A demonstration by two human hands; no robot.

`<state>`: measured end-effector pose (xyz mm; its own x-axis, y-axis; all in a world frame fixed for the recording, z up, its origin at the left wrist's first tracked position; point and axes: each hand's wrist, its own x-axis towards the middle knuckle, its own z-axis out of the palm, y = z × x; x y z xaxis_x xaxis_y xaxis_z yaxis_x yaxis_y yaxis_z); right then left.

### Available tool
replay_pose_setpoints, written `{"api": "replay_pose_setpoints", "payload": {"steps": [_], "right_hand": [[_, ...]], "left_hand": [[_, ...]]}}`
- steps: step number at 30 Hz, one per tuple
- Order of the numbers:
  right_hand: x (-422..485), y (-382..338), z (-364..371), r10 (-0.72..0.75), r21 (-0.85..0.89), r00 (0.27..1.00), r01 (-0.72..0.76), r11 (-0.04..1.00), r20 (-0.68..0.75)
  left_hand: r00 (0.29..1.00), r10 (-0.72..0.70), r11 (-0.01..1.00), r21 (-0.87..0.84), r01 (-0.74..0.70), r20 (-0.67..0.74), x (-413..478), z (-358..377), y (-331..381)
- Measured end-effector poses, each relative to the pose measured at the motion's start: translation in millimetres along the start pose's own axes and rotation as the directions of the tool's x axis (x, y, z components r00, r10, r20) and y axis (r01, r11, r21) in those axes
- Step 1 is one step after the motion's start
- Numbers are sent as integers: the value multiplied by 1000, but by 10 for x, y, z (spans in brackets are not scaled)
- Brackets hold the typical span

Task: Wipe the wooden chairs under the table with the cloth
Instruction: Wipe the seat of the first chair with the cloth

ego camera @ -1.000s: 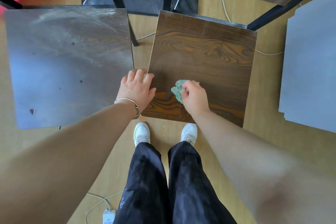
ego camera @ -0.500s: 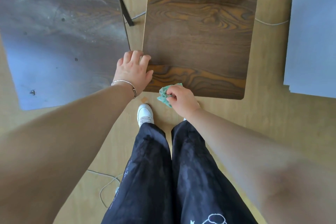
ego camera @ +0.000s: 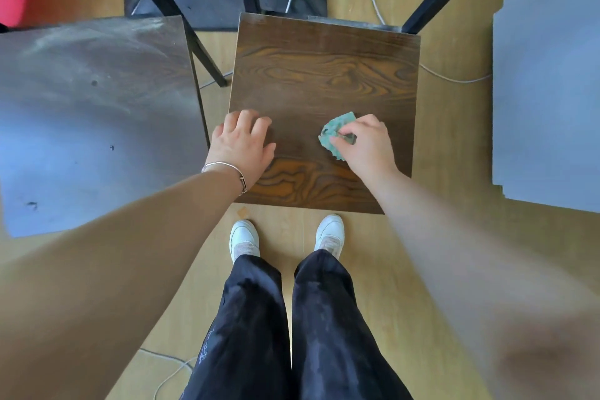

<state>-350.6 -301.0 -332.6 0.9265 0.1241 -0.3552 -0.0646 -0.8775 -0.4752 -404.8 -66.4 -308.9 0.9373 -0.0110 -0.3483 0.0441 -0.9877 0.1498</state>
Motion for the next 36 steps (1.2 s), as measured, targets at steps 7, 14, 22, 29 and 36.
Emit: {"api": "replay_pose_setpoints", "payload": {"steps": [7,14,22,29,36], "right_hand": [[297,-124,78,143,-237,990,-137,962,10],[259,-70,-3,191,65,973,-201,977,128],[195,223,-317,183,488,936,-317,813,302],[200,436,-493,275,510,910,-404,759,311],[207,783,-668,374,478,873,-486,732,313]], "left_hand": [[1000,0,1000,-10,0,13,52,64,215],[999,10,1000,11,-11,45,103,106,381],[998,2,999,-42,1,58,331,109,635],[988,-87,977,-183,109,127,574,154,922],[950,-186,946,-217,243,252,759,219,1114]]}}
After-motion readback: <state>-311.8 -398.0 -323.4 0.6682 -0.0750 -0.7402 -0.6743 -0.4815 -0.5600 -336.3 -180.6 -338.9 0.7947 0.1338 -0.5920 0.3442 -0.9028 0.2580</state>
